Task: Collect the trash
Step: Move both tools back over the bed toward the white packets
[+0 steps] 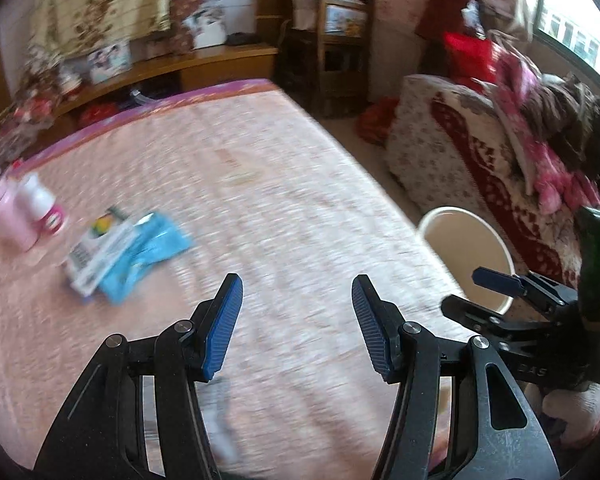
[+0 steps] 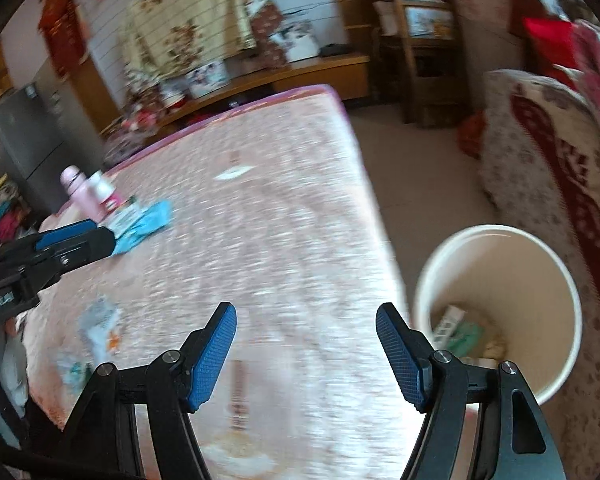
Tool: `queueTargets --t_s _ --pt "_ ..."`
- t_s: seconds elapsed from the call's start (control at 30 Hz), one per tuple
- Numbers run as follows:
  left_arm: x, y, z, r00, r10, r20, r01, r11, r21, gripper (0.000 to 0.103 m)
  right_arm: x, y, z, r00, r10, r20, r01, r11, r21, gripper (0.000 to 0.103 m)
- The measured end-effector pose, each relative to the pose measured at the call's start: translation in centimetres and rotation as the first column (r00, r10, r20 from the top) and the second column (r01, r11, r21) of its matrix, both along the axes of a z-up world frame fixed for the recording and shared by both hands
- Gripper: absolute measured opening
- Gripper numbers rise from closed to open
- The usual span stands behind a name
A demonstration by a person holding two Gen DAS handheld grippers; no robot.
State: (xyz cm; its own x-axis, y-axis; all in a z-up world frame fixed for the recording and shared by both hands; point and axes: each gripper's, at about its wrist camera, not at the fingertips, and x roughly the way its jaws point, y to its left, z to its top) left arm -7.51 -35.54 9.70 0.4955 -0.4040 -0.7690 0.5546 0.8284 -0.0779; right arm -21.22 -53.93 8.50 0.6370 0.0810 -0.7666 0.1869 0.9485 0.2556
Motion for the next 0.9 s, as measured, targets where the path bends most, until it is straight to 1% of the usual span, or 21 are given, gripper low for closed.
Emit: queueTargets --t_s 0.1,0.2,0.27,0.4,0.5,0.53,0.6,0.63,0.73,0.83,0.9 --pt "1.4 4.3 -0.5 0.998 0.06 -0.012 -0.06 0.998 0.007 0.055 1.6 3.5 -0.3 0.996 0.092 -0.013 -0.091 0.995 0.037 0.07" --pt "2.6 8.5 -1.1 0.991 0.128 -0.038 -0.128 0.992 0.006 0.055 3.0 6.8 -0.7 0.985 0.172 -0.02 -0.171 0.984 0.053 0.07" --pt "3.0 11.1 -1.6 0.984 0.169 -0.05 -0.169 0.986 0.016 0.055 4.0 9.3 -1.0 0.972 0.233 -0.029 -0.231 0.971 0.063 0.07" --pt "2.7 15.4 -2.4 0.973 0.22 -0.064 -0.218 0.975 0.037 0.055 5.8 13.6 -1.6 0.943 0.331 -0.042 -0.328 0.942 0.074 0.071" --pt "2.1 17.8 -3.1 0.965 0.247 -0.083 -0.242 0.968 0.065 0.055 6.9 16.8 -1.7 0.906 0.422 -0.039 -0.418 0.905 0.08 0.071" --pt "1.9 18.4 -3.2 0.964 0.249 -0.095 -0.243 0.968 0.069 0.055 7.4 18.2 -1.8 0.887 0.46 -0.045 -0.457 0.887 0.069 0.073" --pt "1.0 19.7 -3.5 0.962 0.247 -0.115 -0.239 0.968 0.074 0.055 8.0 20.3 -1.9 0.853 0.518 -0.057 -0.517 0.855 0.039 0.082" --pt "0.5 20.1 -3.5 0.961 0.246 -0.125 -0.238 0.968 0.076 0.055 8.5 21.6 -2.2 0.829 0.554 -0.071 -0.554 0.832 0.017 0.082" --pt "-1.3 21.0 -3.5 0.958 0.232 -0.167 -0.225 0.973 0.059 0.055 10.0 24.5 -3.3 0.772 0.625 -0.118 -0.632 0.773 -0.043 0.082" --pt "-2.9 20.9 -3.9 0.95 0.222 -0.218 -0.221 0.975 0.029 0.055 11.6 26.2 -5.2 0.722 0.668 -0.183 -0.687 0.723 -0.07 0.082" --pt "-4.0 20.5 -4.6 0.943 0.211 -0.257 -0.217 0.976 0.005 0.056 12.3 26.8 -6.3 0.71 0.671 -0.213 -0.698 0.711 -0.09 0.082"
